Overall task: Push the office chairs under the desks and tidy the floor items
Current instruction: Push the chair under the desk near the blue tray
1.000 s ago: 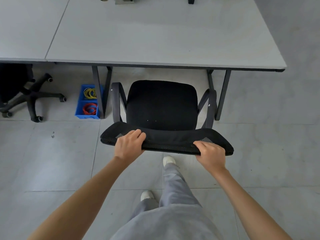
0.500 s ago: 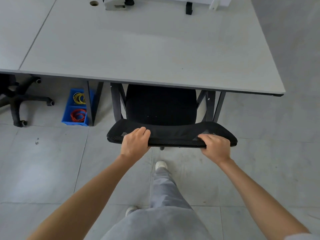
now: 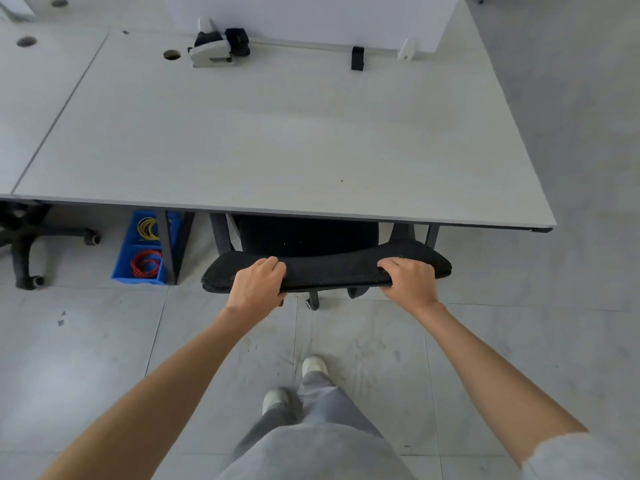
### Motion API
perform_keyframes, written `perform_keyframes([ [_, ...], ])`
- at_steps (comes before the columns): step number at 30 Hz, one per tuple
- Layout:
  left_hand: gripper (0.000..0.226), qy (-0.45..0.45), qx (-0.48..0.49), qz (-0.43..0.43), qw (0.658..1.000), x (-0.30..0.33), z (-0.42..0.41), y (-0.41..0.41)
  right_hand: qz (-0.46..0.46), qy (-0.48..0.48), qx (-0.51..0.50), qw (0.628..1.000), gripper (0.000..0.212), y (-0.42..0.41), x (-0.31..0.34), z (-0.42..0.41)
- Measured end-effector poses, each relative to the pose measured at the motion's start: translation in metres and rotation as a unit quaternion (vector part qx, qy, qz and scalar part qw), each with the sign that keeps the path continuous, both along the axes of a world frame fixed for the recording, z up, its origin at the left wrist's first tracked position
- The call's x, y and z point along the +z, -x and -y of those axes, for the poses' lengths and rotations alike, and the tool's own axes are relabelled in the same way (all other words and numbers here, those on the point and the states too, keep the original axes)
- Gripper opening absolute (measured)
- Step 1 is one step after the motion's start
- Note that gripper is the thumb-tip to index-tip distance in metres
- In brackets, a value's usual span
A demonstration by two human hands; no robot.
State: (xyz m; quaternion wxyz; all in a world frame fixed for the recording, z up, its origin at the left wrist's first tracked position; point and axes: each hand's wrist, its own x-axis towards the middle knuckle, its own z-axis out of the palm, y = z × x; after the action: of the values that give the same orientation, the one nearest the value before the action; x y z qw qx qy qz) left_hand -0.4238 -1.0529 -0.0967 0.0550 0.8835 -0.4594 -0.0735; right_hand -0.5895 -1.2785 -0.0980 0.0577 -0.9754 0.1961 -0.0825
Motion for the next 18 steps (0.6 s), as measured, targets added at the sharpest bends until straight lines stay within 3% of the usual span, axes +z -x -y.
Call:
perform_keyframes([
  [9, 0.019, -0.013, -0.045, -0.021, 0.999, -0.001, -0.03, -0.048, 0.008, 0.007, -0.018, 1.0, 0.027, -0.011, -0.017, -0.042],
  [18, 0.019, 0.008, -0.033, 0.008, 0.999, 0.001, 0.004, -0.083, 0.0, 0.026, -0.018, 0.999, 0.027, -0.049, -0.011, -0.01],
])
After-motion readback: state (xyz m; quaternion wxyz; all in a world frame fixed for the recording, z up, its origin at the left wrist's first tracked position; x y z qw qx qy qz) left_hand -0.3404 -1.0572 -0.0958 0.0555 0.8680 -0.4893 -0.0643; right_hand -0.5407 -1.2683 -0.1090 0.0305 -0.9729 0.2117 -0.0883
